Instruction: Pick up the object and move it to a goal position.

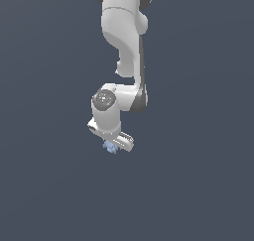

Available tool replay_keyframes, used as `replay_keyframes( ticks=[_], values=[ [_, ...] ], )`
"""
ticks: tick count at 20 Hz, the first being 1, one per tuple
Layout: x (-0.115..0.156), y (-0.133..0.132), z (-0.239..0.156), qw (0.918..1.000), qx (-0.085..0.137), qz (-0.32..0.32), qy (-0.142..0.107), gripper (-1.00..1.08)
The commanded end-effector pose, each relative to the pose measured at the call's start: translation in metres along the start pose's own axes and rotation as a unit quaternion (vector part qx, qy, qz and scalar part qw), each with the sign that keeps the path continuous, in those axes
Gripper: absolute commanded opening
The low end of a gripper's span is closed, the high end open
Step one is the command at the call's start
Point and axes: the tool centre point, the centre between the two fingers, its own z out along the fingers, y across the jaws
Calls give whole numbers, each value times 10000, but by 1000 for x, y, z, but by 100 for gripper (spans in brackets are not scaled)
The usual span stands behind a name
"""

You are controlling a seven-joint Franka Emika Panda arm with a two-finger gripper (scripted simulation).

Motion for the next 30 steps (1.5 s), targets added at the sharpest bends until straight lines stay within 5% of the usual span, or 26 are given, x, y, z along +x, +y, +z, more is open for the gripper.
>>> replay_keyframes(
  ticks=[1,22,30],
  values=[
    [-3,-4,-12,10000,4,-3,6,-100],
    [-64,-62,-215,10000,-2,2,10,-100],
    [-77,-78,-265,10000,0,-1,9,-100]
  ],
)
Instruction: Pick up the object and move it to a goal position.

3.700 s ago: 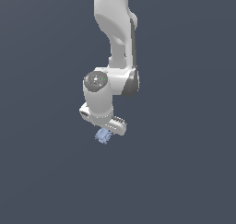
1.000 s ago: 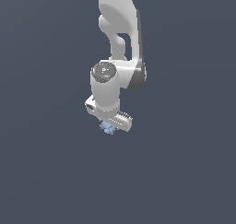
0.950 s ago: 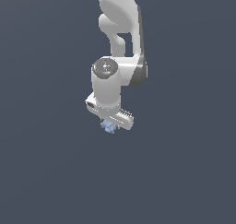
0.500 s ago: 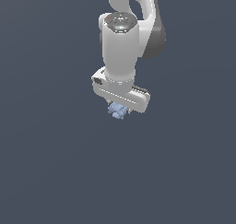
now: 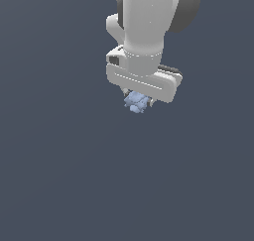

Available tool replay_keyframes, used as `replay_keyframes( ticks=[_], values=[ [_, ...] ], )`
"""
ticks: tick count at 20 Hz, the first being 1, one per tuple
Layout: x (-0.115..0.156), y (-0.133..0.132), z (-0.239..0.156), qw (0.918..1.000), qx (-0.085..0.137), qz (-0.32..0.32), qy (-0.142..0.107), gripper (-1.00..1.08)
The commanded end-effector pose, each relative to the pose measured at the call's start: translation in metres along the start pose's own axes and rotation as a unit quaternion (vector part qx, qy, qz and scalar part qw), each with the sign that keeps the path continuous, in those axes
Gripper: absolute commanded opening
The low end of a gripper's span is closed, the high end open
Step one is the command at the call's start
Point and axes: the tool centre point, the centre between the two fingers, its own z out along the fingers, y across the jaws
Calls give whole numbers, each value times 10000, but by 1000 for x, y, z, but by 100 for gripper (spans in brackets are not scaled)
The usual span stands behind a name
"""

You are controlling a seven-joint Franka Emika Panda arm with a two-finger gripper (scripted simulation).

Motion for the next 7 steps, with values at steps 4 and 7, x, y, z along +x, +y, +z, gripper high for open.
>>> replay_keyframes(
  ticks=[4,7],
  values=[
    [-4,-6,-17,10000,-2,1,-8,-100],
    [-4,-7,-18,10000,-2,1,-8,-100]
  ],
)
